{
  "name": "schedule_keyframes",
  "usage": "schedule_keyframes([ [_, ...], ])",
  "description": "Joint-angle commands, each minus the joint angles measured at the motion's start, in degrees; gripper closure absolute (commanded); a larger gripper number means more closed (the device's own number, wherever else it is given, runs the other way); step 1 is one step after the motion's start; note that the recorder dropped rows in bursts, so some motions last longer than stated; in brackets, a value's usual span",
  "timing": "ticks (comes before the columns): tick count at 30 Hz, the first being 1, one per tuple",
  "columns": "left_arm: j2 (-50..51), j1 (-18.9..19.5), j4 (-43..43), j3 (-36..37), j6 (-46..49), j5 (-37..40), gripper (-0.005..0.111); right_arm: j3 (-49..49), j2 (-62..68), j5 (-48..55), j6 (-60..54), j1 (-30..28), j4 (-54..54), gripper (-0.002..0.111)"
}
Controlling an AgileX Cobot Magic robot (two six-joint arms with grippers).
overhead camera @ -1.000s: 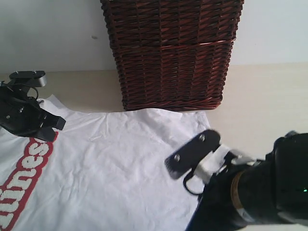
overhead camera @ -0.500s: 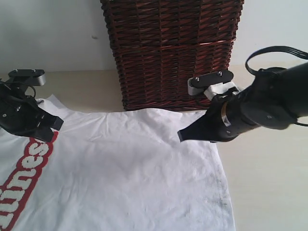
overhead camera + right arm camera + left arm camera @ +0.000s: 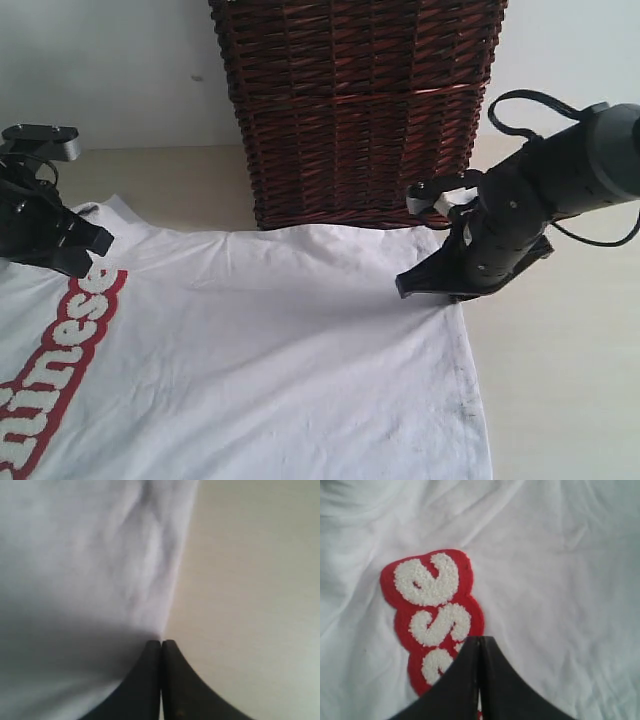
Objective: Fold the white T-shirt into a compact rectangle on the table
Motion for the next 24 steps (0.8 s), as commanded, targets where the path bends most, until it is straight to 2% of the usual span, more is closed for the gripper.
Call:
schedule_keyframes([
  [1,-0.6,0.4,0.16,-0.48,-0.31,-1.03,0.107,-1.48,-0.65,2.29,-6.16,-1.89,-0.33,0.108],
  [5,-0.6,0.4,0.16,-0.9,6.13,-1.65,0.107,-3.8,-7.76,4.98,-18.64,1.04,4.6,0.108],
  [10,-0.6,0.4,0.29,-5.23,12.1,3.32,0.106,-5.75,-20.79,9.08,-20.13,1.56,7.02,0.104],
  [11,-0.6,0.4,0.29,-6.37,15.83,5.78,0.104,-5.75,-24.08,10.0,-20.13,1.56,7.15,0.104],
  [13,-0.72,0.4,0.86,-7.3,30.12,12.2,0.097,-5.62,-29.91,11.54,-20.13,1.56,8.45,0.104],
  [15,-0.72,0.4,5.74,-7.3,42.84,20.12,0.093,-5.62,-32.33,13.37,-21.8,1.56,9.58,0.104],
  [18,-0.81,0.4,18.07,-6.48,48.72,25.11,0.088,-5.1,-34.71,15.77,-25.78,1.56,12.69,0.104],
  [20,-0.81,0.99,24.87,-5.63,45.6,23.96,0.081,-4.1,-35.48,15.61,-26.56,1.56,13.2,0.104],
  [24,-0.81,3.24,27.74,-4.05,44.19,20.16,0.048,-2.38,-34.91,14.09,-28.67,1.56,13.2,0.104],
])
